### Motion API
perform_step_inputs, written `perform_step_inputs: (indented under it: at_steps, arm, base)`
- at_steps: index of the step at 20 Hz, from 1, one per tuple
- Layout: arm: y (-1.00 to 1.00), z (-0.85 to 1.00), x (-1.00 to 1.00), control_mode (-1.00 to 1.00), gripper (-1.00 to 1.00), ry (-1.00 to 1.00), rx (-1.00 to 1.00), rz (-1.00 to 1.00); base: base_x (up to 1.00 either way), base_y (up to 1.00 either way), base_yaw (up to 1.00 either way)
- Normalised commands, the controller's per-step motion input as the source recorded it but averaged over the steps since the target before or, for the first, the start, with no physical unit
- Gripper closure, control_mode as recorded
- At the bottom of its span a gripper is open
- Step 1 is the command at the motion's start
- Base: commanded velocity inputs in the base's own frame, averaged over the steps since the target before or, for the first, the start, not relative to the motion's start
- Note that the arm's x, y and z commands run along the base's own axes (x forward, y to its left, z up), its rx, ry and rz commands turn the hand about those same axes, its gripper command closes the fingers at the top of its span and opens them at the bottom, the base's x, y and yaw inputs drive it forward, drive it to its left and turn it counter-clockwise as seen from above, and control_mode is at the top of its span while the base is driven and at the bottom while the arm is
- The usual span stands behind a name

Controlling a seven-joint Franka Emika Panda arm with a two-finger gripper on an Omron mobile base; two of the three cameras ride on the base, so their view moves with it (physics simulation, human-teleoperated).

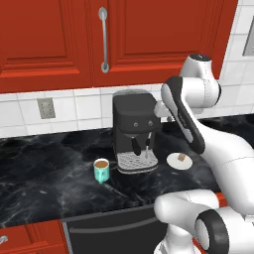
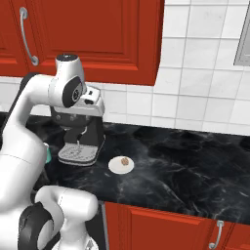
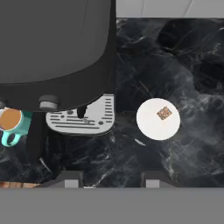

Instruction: Take a sugar cube from the saucer and place it inside the coffee. Then, grab milk from the fridge and place it next to the coffee on the counter to sweeten the coffee.

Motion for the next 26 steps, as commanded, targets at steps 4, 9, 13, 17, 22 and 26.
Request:
perform_step_inputs:
  at_steps: [4,9,13,17,22,26]
  arm:
    - [0.0,-0.23,-0.53,-1.0,-1.0,-0.09,0.0,0.0]
    - [-0.43,-0.98,-0.85,-1.0,-1.0,-0.01,0.01,-0.33]
    - [-0.68,-0.72,0.07,-1.0,-1.0,0.23,0.09,-0.42]
    - [-0.57,-0.4,0.52,-1.0,-1.0,0.26,0.13,-0.23]
    - [-0.45,-0.32,0.53,-1.0,-1.0,0.06,0.13,-0.09]
    - [-0.05,-0.29,0.76,-1.0,-1.0,0.0,0.1,0.0]
  base:
    - [0.0,0.0,0.0]
    - [0.0,0.0,0.0]
    - [0.0,0.0,0.0]
    - [0.0,0.0,0.0]
    - [0.0,0.0,0.0]
    - [0.0,0.0,0.0]
